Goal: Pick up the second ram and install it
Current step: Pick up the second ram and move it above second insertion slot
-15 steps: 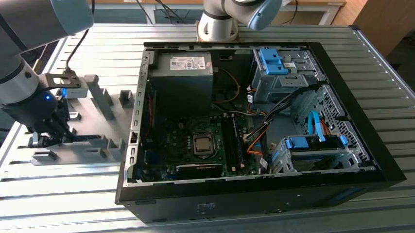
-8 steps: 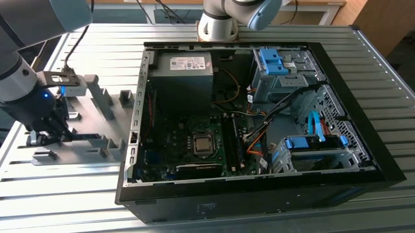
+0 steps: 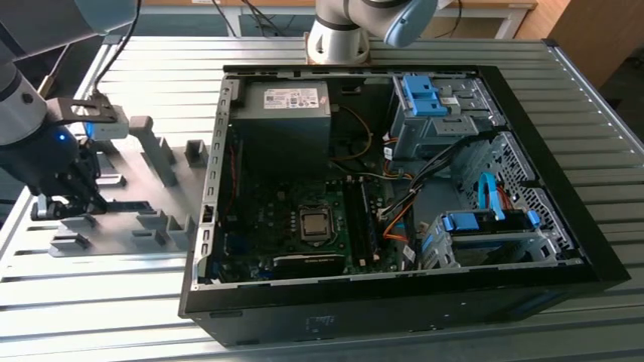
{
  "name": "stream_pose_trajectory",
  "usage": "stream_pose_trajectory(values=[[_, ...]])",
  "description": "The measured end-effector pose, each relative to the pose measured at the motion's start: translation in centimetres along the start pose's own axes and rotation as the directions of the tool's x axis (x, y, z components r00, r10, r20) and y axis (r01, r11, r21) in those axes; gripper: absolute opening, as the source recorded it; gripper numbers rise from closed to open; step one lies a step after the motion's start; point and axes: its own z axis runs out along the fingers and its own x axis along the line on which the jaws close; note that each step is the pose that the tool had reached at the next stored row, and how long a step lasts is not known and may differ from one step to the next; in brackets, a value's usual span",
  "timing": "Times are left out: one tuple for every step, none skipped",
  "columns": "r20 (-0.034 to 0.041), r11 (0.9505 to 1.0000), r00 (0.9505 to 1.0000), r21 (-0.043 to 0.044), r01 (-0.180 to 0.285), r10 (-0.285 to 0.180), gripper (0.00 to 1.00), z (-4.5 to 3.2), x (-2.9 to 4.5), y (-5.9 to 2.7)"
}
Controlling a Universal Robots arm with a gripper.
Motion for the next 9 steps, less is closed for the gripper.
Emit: stream_pose_trajectory(values=[[0.0,1.0,1.0,0.0,0.0,0.0,0.14,-0.08,0.0,0.0],[0.0,1.0,1.0,0.0,0.0,0.0,0.14,-0.16,0.0,0.0],[0.0,1.0,1.0,0.0,0.0,0.0,0.14,-0.25,-0.01,0.0],[0.0,1.0,1.0,0.0,0.0,0.0,0.14,-0.34,-0.01,0.0],[0.0,1.0,1.0,0.0,0.0,0.0,0.14,-0.42,-0.01,0.0],[0.0,1.0,1.0,-0.0001,0.0,0.0,0.14,-0.5,-0.01,0.0],[0.0,1.0,1.0,0.0,0.0,0.0,0.14,-0.58,-0.01,0.0],[0.0,1.0,1.0,0.0,0.0,0.0,0.14,-0.66,-0.01,0.0],[0.0001,1.0,1.0,0.0001,0.0,0.0,0.14,-0.75,-0.01,0.0]])
